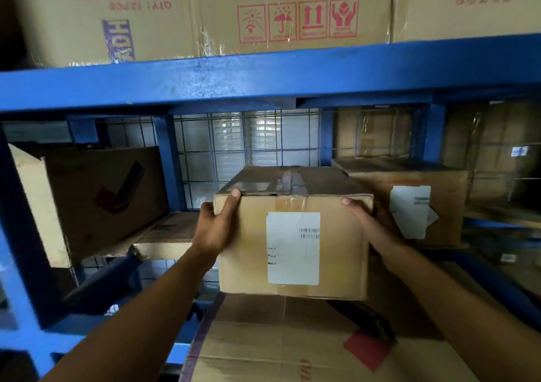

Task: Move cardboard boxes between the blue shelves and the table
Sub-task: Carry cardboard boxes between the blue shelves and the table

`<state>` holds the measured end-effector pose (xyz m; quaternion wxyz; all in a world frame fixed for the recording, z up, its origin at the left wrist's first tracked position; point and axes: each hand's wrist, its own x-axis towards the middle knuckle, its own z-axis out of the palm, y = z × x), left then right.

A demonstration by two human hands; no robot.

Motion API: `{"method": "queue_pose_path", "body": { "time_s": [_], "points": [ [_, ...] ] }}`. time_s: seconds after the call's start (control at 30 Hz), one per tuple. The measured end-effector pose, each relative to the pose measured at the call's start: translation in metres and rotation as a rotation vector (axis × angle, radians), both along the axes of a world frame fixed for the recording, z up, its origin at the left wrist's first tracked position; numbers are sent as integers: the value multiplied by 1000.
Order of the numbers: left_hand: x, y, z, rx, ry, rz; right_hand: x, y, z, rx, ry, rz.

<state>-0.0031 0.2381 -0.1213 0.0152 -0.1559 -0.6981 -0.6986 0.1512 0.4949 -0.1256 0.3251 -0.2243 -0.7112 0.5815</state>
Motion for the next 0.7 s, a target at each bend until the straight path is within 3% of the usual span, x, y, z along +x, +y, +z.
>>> {"method": "queue_pose_path", "body": {
  "time_s": [0.23,0.47,0.7],
  "points": [
    [-37,10,29,-139,3,-216,-28,13,27,-94,-107,-22],
    [-68,9,18,-90,11,-214,-63,22,28,-86,-110,59],
    [-58,-45,34,-86,-16,-53,-94,-3,39,-70,-53,241]
  ]
}}
